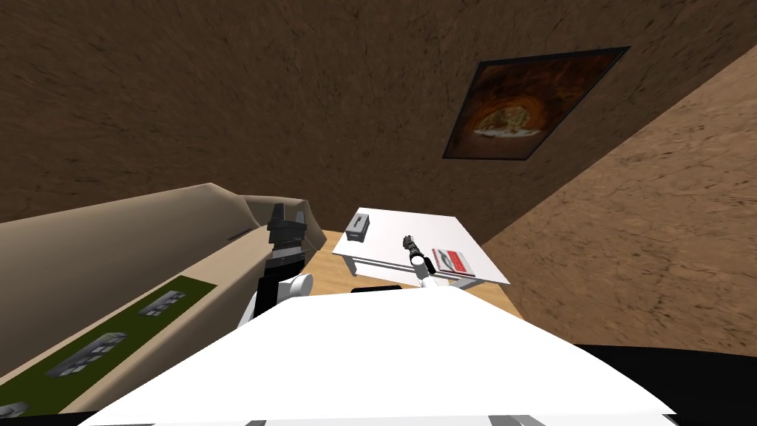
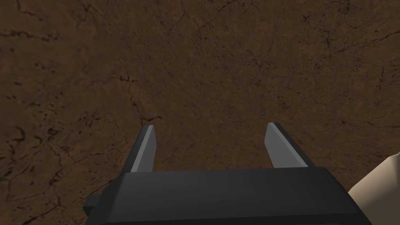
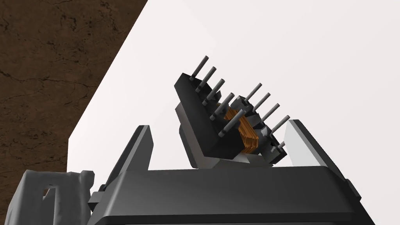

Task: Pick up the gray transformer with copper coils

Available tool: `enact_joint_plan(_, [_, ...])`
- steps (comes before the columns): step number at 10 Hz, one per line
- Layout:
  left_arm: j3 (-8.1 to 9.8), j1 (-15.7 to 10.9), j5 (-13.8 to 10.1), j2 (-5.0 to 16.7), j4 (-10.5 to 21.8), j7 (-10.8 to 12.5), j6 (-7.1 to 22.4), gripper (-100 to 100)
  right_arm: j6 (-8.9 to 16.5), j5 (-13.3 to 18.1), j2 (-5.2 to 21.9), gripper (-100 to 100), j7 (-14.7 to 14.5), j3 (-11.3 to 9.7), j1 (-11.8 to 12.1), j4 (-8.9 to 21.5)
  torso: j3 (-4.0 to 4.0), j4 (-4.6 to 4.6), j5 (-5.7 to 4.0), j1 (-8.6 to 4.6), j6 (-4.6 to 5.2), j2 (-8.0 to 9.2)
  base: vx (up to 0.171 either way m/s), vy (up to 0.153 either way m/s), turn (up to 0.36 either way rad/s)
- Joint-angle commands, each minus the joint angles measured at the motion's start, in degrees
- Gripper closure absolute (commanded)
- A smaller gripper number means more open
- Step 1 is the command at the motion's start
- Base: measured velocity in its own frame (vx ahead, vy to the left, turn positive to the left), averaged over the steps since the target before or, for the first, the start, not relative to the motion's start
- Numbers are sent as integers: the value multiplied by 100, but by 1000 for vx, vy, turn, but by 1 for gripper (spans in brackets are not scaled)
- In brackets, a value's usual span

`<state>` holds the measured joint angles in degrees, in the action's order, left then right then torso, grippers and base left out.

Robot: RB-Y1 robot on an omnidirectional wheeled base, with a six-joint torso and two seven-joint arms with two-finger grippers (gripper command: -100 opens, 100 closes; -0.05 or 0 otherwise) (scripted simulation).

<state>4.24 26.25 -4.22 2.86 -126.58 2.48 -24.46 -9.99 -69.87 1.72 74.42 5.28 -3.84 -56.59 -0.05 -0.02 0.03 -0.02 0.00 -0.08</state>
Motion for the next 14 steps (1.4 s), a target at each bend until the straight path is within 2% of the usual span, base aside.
enact_joint_plan(1, [0,0,0,0,0,0,0,0,-177,20,-20,-100,106,-98,108,-27,0,0,0,0,0,0,50,-40,141])
enact_joint_plan(3, [0,0,0,1,0,0,0,0,-318,36,-36,-100,190,-176,194,-48,-10,-3,-5,-22,0,-19,83,-69,108])
enact_joint_plan(4, [1,1,0,1,0,0,0,0,-253,31,-34,-100,148,-146,179,-58,-12,-4,-5,-25,0,-21,33,-32,15])
enact_joint_plan(5, [0,0,0,0,0,0,0,0,-274,32,-35,100,162,-152,183,-59,-6,-2,-3,-13,1,-9,6,-6,-2])
enact_joint_plan(9, [0,0,0,0,0,0,0,0,-292,25,-37,100,181,-146,161,-85,-16,-21,4,5,-4,-11,1,0,0])
enact_joint_plan(10, [0,0,0,0,0,0,0,0,-292,25,-37,0,181,-146,161,-85,-17,-21,5,6,-4,-13,0,0,0])
enact_joint_plan(11, [0,0,0,0,0,0,0,0,-106,12,-12,100,63,-59,65,-16,-17,-21,5,7,-3,-13,-47,43,-172])
enact_joint_plan(12, [0,0,0,-1,0,0,0,0,-35,4,-4,100,21,-20,22,-5,-16,-32,6,13,12,3,-90,85,-138])
enact_joint_plan(13, [-1,-1,0,-1,0,0,0,0,-108,12,-7,100,64,-51,26,-57,-13,-45,0,22,15,21,-43,41,-23])
enact_joint_plan(14, [-1,-1,0,-1,0,0,0,0,-88,10,-5,0,51,-44,24,-55,-19,-46,-2,10,13,10,-8,8,3])
